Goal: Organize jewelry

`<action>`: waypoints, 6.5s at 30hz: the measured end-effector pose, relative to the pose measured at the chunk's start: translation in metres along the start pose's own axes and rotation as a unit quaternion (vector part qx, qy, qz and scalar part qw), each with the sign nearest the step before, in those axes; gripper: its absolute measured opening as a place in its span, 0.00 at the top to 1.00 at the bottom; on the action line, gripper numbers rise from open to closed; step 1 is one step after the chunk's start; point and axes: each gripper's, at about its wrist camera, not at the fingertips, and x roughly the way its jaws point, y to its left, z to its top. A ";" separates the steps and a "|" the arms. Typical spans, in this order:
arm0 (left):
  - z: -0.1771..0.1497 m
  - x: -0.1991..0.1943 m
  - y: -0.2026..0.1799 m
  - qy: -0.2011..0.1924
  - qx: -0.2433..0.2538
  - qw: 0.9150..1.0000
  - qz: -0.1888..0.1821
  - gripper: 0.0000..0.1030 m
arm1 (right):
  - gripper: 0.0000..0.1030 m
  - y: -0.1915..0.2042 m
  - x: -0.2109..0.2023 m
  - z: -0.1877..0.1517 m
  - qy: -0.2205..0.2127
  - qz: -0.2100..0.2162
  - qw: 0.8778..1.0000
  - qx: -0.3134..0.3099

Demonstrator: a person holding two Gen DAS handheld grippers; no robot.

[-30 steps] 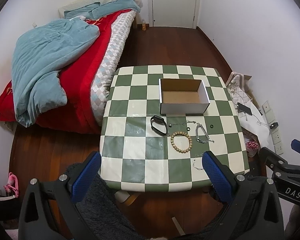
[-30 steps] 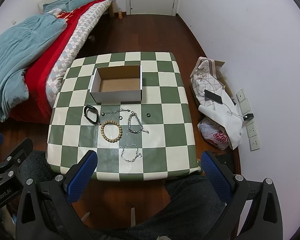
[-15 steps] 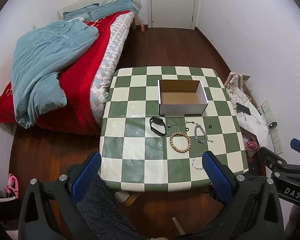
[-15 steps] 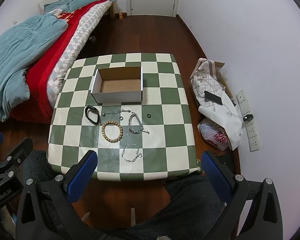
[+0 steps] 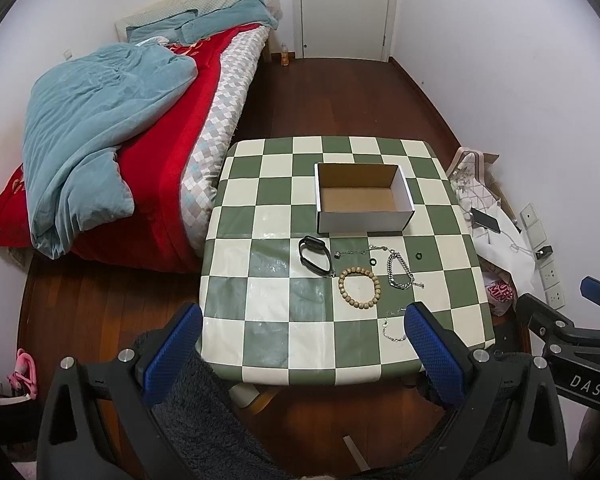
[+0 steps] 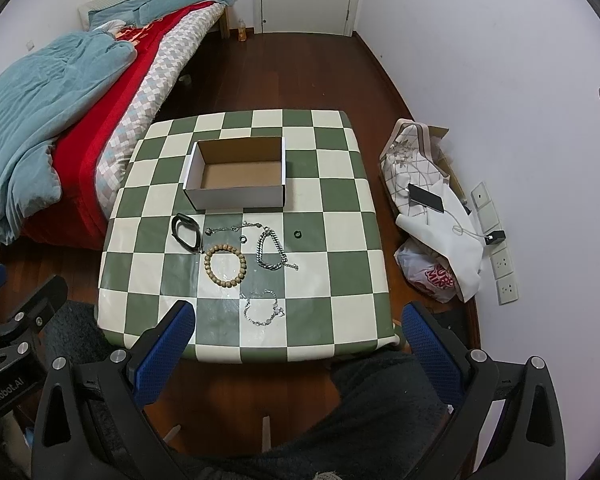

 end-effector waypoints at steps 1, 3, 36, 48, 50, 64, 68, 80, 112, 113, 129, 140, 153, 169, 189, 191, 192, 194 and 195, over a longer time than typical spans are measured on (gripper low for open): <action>0.000 0.001 0.000 0.000 0.001 1.000 0.001 0.00 | 0.00 0.001 -0.001 0.001 -0.001 0.000 1.000 0.000; 0.001 0.000 -0.001 0.000 0.001 1.000 0.000 0.00 | 0.00 0.000 -0.003 0.002 0.000 0.001 1.000 0.000; -0.002 0.006 0.009 -0.011 -0.008 1.000 0.012 0.00 | 0.00 0.000 -0.006 0.011 -0.012 0.001 1.000 0.012; 0.011 0.139 0.008 0.039 0.000 0.994 0.100 0.00 | 0.06 -0.015 0.125 0.035 0.031 0.011 0.998 0.048; 0.008 0.166 0.004 0.063 0.002 0.993 0.096 0.00 | 0.16 -0.014 0.155 0.034 0.043 0.010 0.998 0.049; -0.018 0.301 -0.043 0.211 -0.009 0.977 0.026 0.22 | 0.53 -0.024 0.312 0.010 0.130 0.068 0.984 0.097; -0.023 0.307 -0.054 0.198 0.006 0.980 0.024 0.34 | 0.53 -0.022 0.324 0.008 0.123 0.083 0.985 0.092; -0.034 0.292 -0.055 0.161 0.057 0.985 0.009 0.94 | 0.52 0.024 0.328 0.008 0.109 0.034 0.993 -0.005; 0.050 0.191 -0.030 0.019 0.048 0.998 -0.027 0.94 | 0.96 0.001 0.205 0.062 0.003 0.155 0.986 0.059; 0.056 0.188 -0.030 0.013 0.046 0.998 -0.029 0.94 | 0.96 0.001 0.200 0.067 -0.003 0.158 0.986 0.059; 0.171 0.199 -0.029 -0.007 0.012 0.995 -0.098 0.94 | 0.96 0.015 0.209 0.187 -0.029 0.186 0.981 0.042; 0.198 0.286 -0.030 0.082 0.004 0.989 -0.123 0.94 | 0.96 0.039 0.292 0.220 0.043 0.173 0.984 0.011; 0.198 0.305 -0.003 0.078 0.008 0.997 -0.014 0.37 | 0.60 0.039 0.306 0.231 0.071 0.105 0.992 0.000; 0.151 0.269 0.010 0.032 0.013 0.998 0.057 0.00 | 0.00 0.047 0.288 0.170 0.064 0.031 0.997 -0.014; 0.100 0.136 0.030 -0.082 -0.003 0.994 0.072 0.00 | 0.00 0.036 0.150 0.119 -0.068 -0.001 0.998 0.000; 0.095 0.124 0.031 -0.092 -0.003 0.993 0.068 0.00 | 0.00 0.035 0.136 0.113 -0.080 0.000 0.997 0.001; 0.092 0.120 0.031 -0.096 -0.003 0.993 0.067 0.00 | 0.00 0.035 0.127 0.108 -0.087 0.001 0.996 0.001; 0.086 0.110 0.031 -0.102 -0.001 0.993 0.065 0.00 | 0.00 0.035 0.114 0.102 -0.098 0.004 0.995 0.002; 0.084 0.108 0.030 -0.104 -0.001 0.992 0.065 0.00 | 0.00 0.036 0.108 0.100 -0.103 0.004 0.995 0.001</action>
